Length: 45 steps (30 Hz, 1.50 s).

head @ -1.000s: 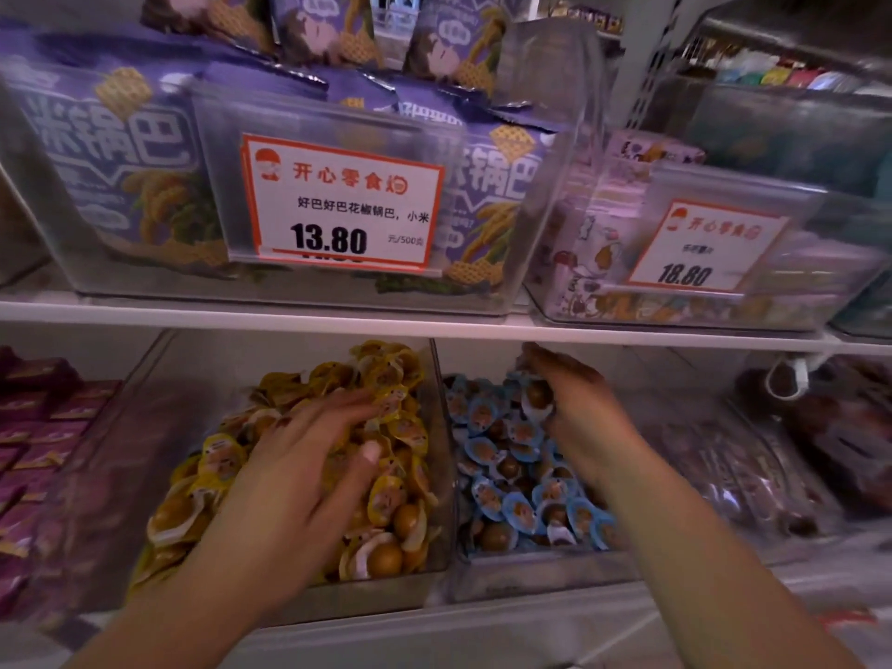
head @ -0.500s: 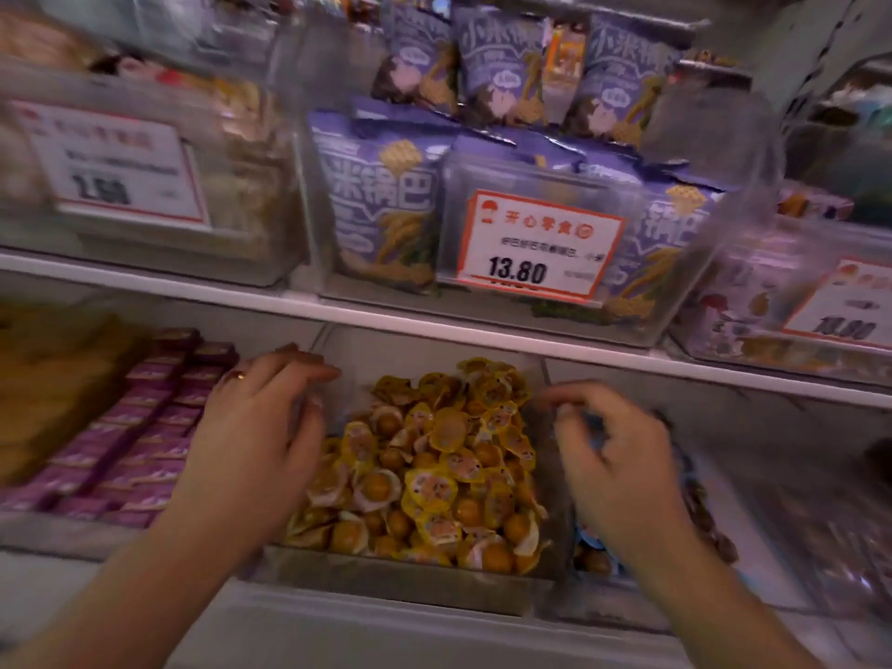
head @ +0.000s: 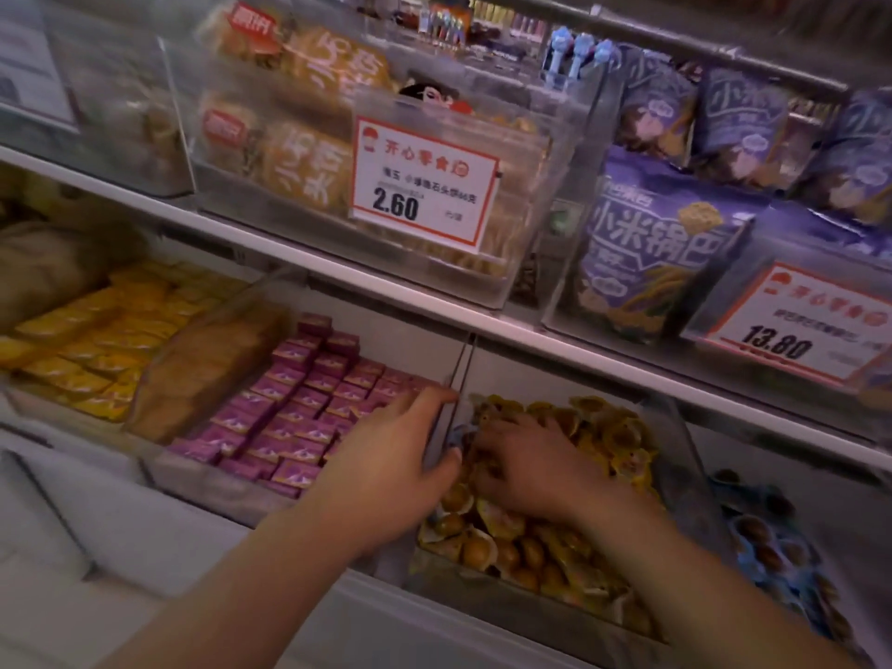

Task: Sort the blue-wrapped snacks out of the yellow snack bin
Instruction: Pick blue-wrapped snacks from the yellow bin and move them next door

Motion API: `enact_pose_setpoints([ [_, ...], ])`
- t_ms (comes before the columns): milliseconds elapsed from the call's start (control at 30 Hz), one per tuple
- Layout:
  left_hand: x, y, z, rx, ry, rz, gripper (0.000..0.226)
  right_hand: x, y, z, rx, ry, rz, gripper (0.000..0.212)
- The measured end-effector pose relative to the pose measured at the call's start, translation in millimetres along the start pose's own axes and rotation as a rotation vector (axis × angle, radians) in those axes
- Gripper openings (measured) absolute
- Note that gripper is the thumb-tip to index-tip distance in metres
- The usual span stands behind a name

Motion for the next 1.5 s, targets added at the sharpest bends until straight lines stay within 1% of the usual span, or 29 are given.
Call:
enact_pose_setpoints([
  [133, -7.6, -0.2, 0.7, -0.027, 0.015, 0.022, 0.056, 44.6, -17.5, 3.3, -0.041, 0.051, -0.17, 0.039],
  [167, -8.5, 0.2, 0.7, -0.031, 0.016, 0.015, 0.057, 50.2, -20.6, 5.5, -0.057, 0.071, -0.209, 0.04],
  [233, -9.6, 1.3, 1.9, -0.038, 0.013, -0.013, 0.059, 50.0, -23.9, 14.2, -0.102, 0.106, -0.241, 0.046],
  [300, -10.9, 2.9, 3.4, -0.045, 0.005, -0.035, 0.061, 34.9, -23.5, 25.5, -0.121, 0.119, -0.227, 0.049],
  [333, -11.7, 3.5, 3.8, -0.046, 0.003, -0.037, 0.061, 23.1, -22.0, 31.5, -0.083, 0.093, -0.207, 0.047],
  [400, -12.2, 4.3, 4.0, -0.042, 0.008, -0.038, 0.06, -1.2, -20.5, 39.4, 0.078, 0.006, -0.109, 0.038],
  [433, -12.0, 4.5, 3.8, -0.038, 0.01, -0.041, 0.059, -11.3, -19.8, 40.1, 0.138, -0.023, 0.0, 0.034],
  [467, -11.8, 4.5, 3.2, -0.034, 0.011, -0.044, 0.059, -18.0, -17.0, 40.4, 0.141, -0.037, 0.119, 0.033],
  [500, -11.8, 4.7, 2.7, -0.031, 0.011, -0.049, 0.059, -21.8, -12.9, 40.3, 0.091, -0.05, 0.202, 0.036],
  [567, -12.0, 5.5, 2.4, -0.03, 0.008, -0.053, 0.06, -22.9, -1.8, 39.7, -0.082, -0.039, 0.241, 0.056],
  [633, -11.7, 6.3, 3.0, -0.028, 0.003, -0.047, 0.06, -18.6, 5.5, 40.7, -0.197, 0.072, 0.222, 0.076],
  [667, -11.1, 6.7, 3.3, -0.028, -0.002, -0.046, 0.06, -17.3, 6.1, 43.3, -0.23, 0.121, 0.227, 0.08],
  [700, -10.5, 7.2, 3.8, -0.03, -0.007, -0.047, 0.059, -17.6, 3.6, 46.2, -0.258, 0.14, 0.25, 0.077],
  [733, -10.1, 7.5, 3.8, -0.034, -0.012, -0.05, 0.059, -18.5, 0.5, 50.3, -0.275, 0.122, 0.284, 0.068],
  [800, -9.8, 7.7, 2.8, -0.035, -0.018, -0.059, 0.058, -20.2, -5.0, 59.4, -0.258, 0.059, 0.314, 0.047],
  [833, -9.8, 7.3, 1.9, -0.031, -0.018, -0.063, 0.058, -20.5, -5.6, 62.3, -0.242, 0.052, 0.298, 0.04],
  [867, -9.8, 6.8, 1.0, -0.03, -0.016, -0.065, 0.059, -21.1, -2.9, 64.7, -0.243, 0.056, 0.257, 0.039],
  [967, -10.2, 5.9, 0.2, -0.042, -0.009, -0.069, 0.061, -22.3, 14.3, 74.8, -0.293, 0.112, 0.049, 0.049],
  [1033, -11.1, 5.6, 1.2, -0.051, -0.01, -0.074, 0.062, -22.5, 16.4, 77.2, -0.279, 0.123, 0.002, 0.046],
  [1067, -11.7, 5.7, 1.5, -0.054, -0.01, -0.074, 0.062, -21.7, 14.1, 76.3, -0.255, 0.096, 0.014, 0.043],
  [1167, -13.0, 6.4, 2.1, -0.065, -0.011, -0.07, 0.063, -18.5, 10.3, 66.5, -0.141, -0.024, 0.154, 0.034],
  [1267, -13.5, 6.1, 3.0, -0.075, -0.008, -0.073, 0.064, -14.4, 10.7, 56.7, -0.08, -0.027, 0.271, 0.023],
  [1333, -13.6, 5.2, 3.8, -0.068, -0.003, -0.075, 0.063, -8.6, 7.9, 52.1, -0.059, 0.0, 0.415, 0.007],
  [1400, -14.0, 4.7, 4.5, -0.06, 0.003, -0.079, 0.062, -0.6, -1.3, 46.8, 0.022, 0.046, 0.619, 0.014],
  [1500, -12.9, 4.1, 3.3, -0.033, 0.002, -0.051, 0.059, 11.4, -22.3, 31.8, 0.201, 0.117, 0.863, 0.007],
])
Point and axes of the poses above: each hand's wrist, its own z-axis towards the middle knuckle, its own y-axis out of the palm, x = y × z, the point moved 2 cm from there along z, towards the middle knuckle, and after that the axes turned 7 degrees about z, right-handed, at the moved point
